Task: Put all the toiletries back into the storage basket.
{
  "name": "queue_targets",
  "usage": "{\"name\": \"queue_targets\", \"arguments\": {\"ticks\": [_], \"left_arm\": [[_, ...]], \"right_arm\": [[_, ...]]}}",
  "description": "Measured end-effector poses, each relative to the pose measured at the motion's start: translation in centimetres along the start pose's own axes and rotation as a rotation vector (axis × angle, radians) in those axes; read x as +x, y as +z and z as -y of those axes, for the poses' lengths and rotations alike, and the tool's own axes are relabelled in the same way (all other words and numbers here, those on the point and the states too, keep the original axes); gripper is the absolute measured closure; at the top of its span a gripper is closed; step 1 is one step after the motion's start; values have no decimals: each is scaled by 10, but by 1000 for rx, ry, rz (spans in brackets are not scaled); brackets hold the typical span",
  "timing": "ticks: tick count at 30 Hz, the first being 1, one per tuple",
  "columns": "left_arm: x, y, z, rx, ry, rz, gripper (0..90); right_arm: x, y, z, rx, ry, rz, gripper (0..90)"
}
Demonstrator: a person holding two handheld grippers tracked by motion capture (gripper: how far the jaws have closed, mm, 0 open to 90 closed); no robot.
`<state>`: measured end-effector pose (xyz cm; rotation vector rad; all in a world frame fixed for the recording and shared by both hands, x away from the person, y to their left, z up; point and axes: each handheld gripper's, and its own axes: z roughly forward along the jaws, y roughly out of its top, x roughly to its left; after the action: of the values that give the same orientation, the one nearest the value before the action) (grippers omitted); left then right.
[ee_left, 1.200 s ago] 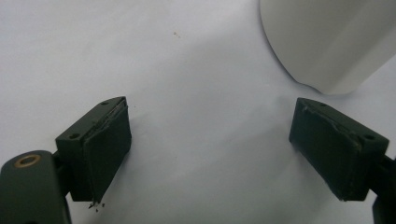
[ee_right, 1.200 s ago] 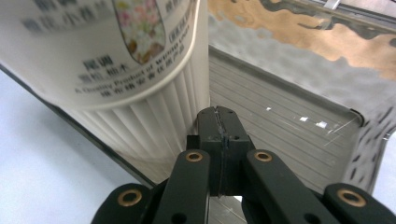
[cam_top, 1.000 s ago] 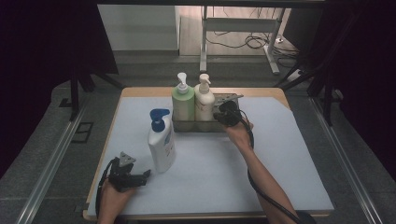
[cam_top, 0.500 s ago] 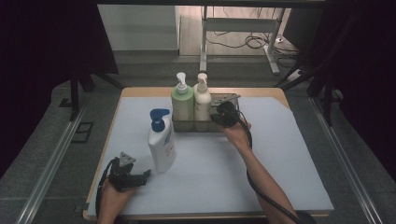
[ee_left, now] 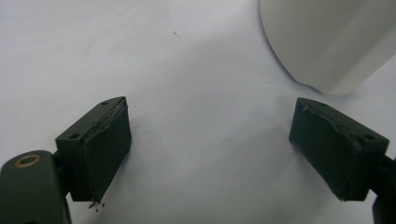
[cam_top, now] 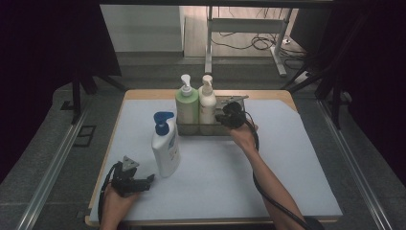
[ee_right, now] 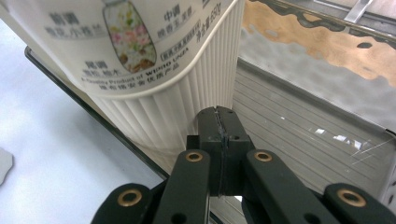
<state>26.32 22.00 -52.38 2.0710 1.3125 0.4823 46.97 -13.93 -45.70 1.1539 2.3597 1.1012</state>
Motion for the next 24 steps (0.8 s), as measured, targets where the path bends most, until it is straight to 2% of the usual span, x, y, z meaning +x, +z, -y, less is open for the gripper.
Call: {"name": "queue_targets", "arguments": {"ticks": [5, 24], "left_arm": [[0, 0, 0, 0, 0, 0, 128], [0, 0, 0, 0, 0, 0, 128]], "right_arm": [[2, -1, 0, 16, -11, -12, 895], [7, -4, 2, 19, -29, -14, 895]]}}
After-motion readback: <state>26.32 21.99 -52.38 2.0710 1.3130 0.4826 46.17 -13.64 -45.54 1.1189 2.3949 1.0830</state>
